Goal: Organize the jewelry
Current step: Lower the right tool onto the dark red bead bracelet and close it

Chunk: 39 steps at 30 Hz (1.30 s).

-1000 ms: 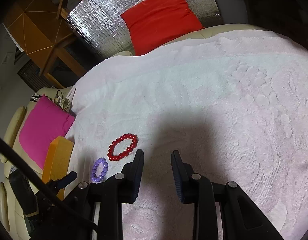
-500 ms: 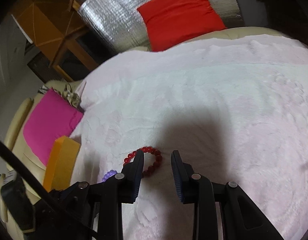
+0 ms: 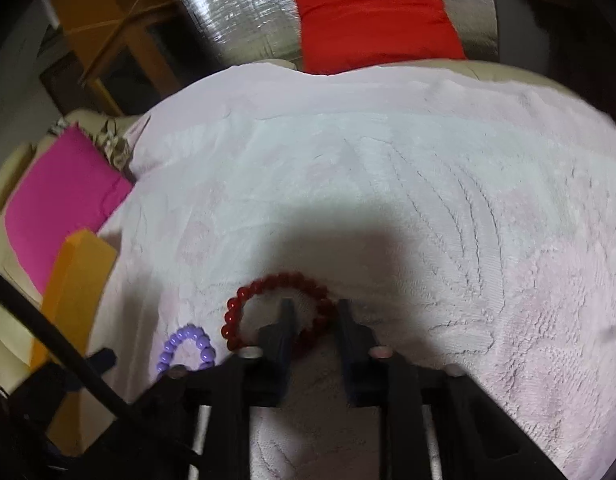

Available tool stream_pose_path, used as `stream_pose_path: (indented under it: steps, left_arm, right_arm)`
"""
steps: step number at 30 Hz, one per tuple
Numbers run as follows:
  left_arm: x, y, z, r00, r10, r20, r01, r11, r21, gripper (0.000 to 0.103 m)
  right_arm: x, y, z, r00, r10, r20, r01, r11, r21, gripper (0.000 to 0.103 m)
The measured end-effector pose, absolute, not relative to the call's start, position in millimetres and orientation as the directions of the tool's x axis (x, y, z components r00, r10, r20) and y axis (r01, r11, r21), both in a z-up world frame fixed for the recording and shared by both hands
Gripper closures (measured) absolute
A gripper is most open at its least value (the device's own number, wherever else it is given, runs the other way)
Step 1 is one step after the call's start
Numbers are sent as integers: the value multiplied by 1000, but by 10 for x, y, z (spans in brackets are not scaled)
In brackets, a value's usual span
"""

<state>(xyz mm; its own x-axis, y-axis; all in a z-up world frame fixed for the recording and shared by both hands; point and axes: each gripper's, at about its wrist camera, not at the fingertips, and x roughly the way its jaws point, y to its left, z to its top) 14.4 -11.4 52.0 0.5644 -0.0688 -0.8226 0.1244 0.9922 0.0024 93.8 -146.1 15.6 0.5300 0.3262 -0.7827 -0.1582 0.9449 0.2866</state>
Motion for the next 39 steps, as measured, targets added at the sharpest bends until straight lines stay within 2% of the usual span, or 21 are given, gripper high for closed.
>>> stream_pose_path:
  steps: [9,16,17,18,20,22,26,30,32,37,39]
  left_arm:
    - [106,-118,574,561,-114,-820,156,987,-30,28]
    - [126,-261,536,536,-168,-827,200,977,-68,28]
    - [126,-290,535,534,-182,-825,209,975,-80,33]
    - [120,-306,528,530,-195,-825,218,972,-90,49]
    - [137,-356,503,509,-226,-831,241,964,-114,63]
    - [158,-413,449,496,-217,-841,251,963,-100,64]
    - [215,-467,354,445,-268,-855,270,950,-158,85]
    - [243,-521,384,422,-346,-838,299,926,-232,92]
    - [247,-506,442,432,-357,-828,299,923,-242,92]
    - [232,-322,616,535,-238,-810,228,965,-134,91]
    - [252,-259,592,542,-188,-819,202,975,-90,80]
  right_arm:
    - [837,-1701,255,556,269,-786,-145,963,227,93]
    - [733,-2163,304,543,249,-802,-98,967,234,93]
    - [716,-2207,312,539,251,-804,-94,967,238,93]
    - [697,-2265,313,534,254,-807,-87,965,246,93]
    - [680,-2342,304,524,266,-809,-80,961,264,93]
    - [695,-2408,278,508,277,-816,-74,958,278,92]
    - [713,-2515,232,475,303,-826,-48,946,320,91]
    - [729,-2619,235,469,329,-820,-32,934,357,91]
    - [734,-2660,222,466,338,-818,-23,929,370,91]
    - [750,-2711,188,462,337,-820,-13,927,374,91]
    - [757,-2700,178,459,341,-820,-11,926,378,91]
